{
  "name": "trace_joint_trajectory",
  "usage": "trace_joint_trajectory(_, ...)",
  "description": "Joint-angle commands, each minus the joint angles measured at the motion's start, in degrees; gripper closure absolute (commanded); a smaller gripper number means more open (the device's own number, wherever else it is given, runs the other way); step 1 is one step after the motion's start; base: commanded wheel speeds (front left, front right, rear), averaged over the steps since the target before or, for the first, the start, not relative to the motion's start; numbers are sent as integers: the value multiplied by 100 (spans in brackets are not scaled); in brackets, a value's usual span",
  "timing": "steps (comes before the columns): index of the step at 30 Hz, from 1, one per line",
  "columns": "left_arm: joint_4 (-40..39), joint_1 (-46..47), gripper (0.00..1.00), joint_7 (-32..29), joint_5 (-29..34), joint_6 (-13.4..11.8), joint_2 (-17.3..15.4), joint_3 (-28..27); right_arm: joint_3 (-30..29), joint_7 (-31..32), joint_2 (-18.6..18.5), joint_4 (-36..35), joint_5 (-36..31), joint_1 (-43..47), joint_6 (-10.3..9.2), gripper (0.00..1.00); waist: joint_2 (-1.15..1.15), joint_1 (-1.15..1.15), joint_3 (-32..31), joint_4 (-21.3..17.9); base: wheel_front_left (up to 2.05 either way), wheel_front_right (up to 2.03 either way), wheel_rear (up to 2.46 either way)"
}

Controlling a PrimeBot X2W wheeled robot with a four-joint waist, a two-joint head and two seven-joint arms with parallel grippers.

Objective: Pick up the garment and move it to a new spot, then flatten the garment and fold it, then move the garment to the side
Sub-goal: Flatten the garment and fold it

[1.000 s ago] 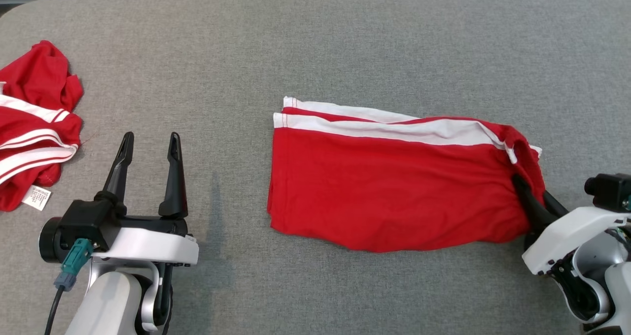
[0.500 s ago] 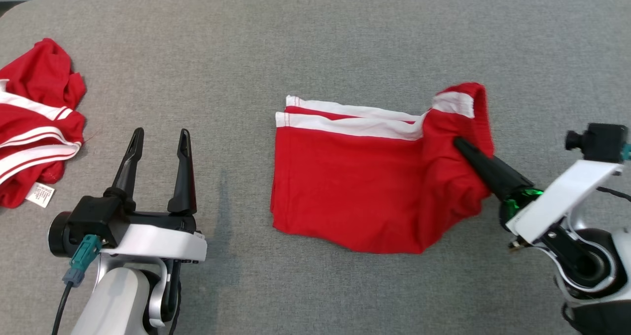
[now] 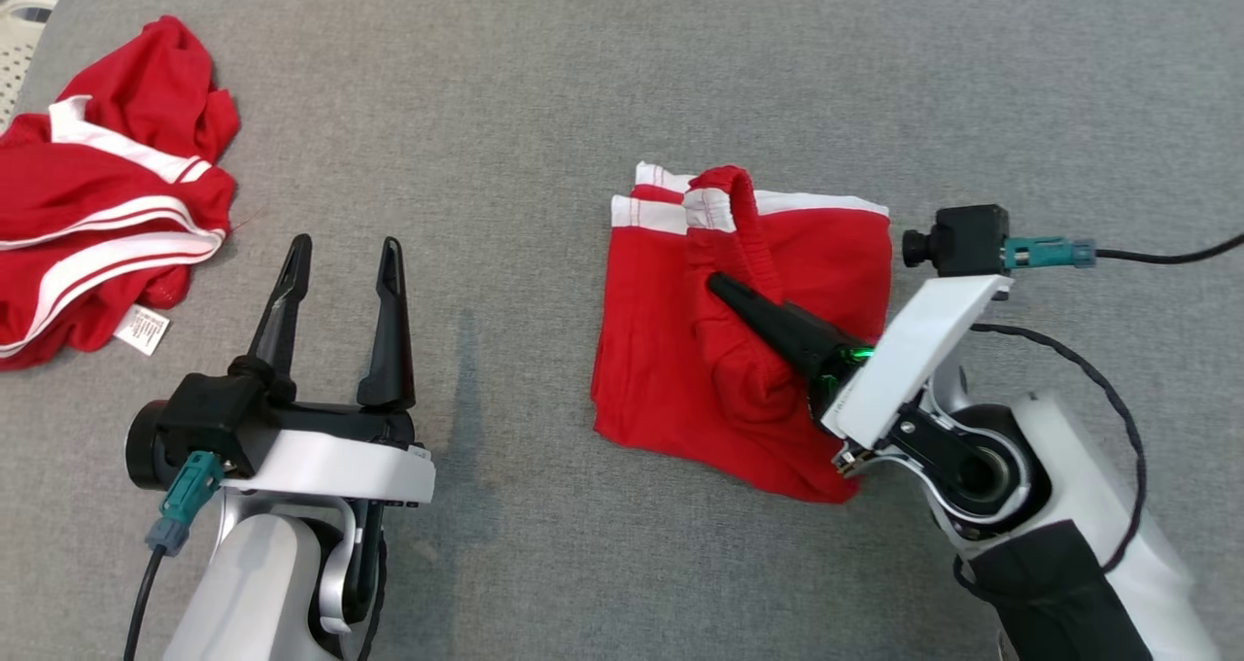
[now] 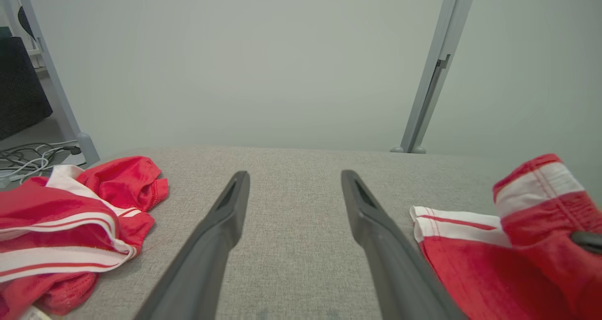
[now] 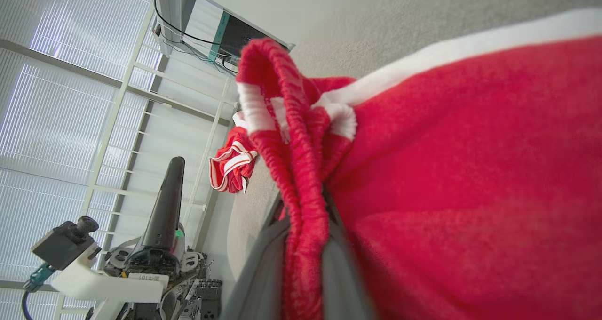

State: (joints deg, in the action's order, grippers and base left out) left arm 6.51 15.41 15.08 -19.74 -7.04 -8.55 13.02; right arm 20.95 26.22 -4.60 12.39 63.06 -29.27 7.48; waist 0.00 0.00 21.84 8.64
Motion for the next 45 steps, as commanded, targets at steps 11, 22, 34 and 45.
trace_joint_trajectory(11,105,77,0,9,169,195,194,-118,740,-826,15,747,99,-546,4,2,0,0,60,192,0,0,0)
trace_joint_trajectory(22,238,-3,0,10,334,319,244,-219,1050,-2583,-438,552,-151,-599,4,0,0,0,-169,-48,0,0,0)
trace_joint_trajectory(34,294,-215,0,10,387,291,154,-353,388,-3999,-973,743,-833,303,4,0,0,0,-472,-442,0,0,0)
trace_joint_trajectory(45,217,-533,0,-34,259,182,45,-483,-582,-4147,-1022,248,-1889,1367,4,0,0,0,-683,-813,0,0,0)
